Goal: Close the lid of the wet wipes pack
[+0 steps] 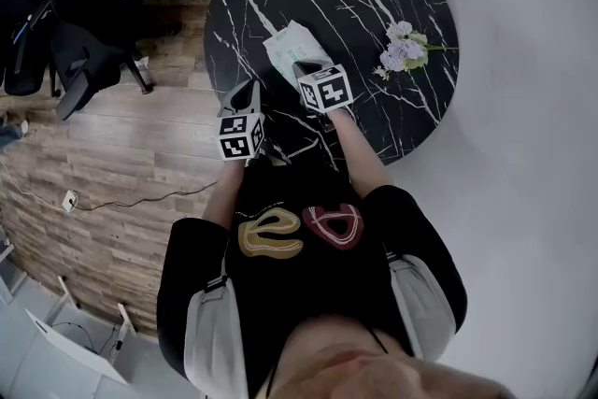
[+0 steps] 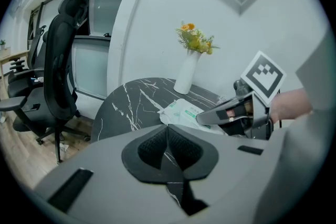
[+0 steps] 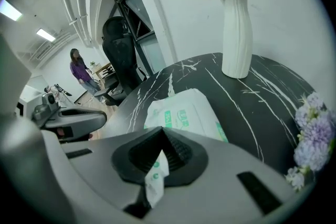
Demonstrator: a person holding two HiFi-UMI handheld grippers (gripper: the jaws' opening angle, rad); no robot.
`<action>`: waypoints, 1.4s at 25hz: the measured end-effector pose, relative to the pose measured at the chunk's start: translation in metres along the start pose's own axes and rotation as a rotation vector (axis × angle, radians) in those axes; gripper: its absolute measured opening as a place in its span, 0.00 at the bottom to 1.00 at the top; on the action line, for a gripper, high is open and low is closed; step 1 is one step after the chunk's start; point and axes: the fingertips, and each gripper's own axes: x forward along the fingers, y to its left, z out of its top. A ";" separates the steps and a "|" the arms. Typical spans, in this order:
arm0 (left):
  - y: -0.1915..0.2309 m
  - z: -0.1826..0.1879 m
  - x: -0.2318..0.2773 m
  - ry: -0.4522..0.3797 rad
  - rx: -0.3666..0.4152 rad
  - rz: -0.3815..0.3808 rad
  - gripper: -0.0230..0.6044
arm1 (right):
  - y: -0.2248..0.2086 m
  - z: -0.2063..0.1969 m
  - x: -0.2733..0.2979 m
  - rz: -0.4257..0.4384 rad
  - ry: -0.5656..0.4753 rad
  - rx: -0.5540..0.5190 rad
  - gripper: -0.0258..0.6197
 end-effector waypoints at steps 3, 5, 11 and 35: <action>0.000 -0.002 0.001 0.005 -0.001 -0.001 0.07 | -0.001 -0.001 0.002 -0.006 0.007 0.001 0.06; -0.001 -0.003 0.002 0.008 0.000 -0.004 0.07 | -0.001 -0.001 0.003 -0.006 0.013 0.013 0.06; -0.004 -0.004 0.003 0.014 0.005 -0.010 0.07 | -0.002 -0.001 0.004 -0.008 0.045 0.050 0.06; -0.030 0.044 -0.029 -0.128 0.066 -0.122 0.07 | 0.017 0.023 -0.078 -0.022 -0.314 0.133 0.09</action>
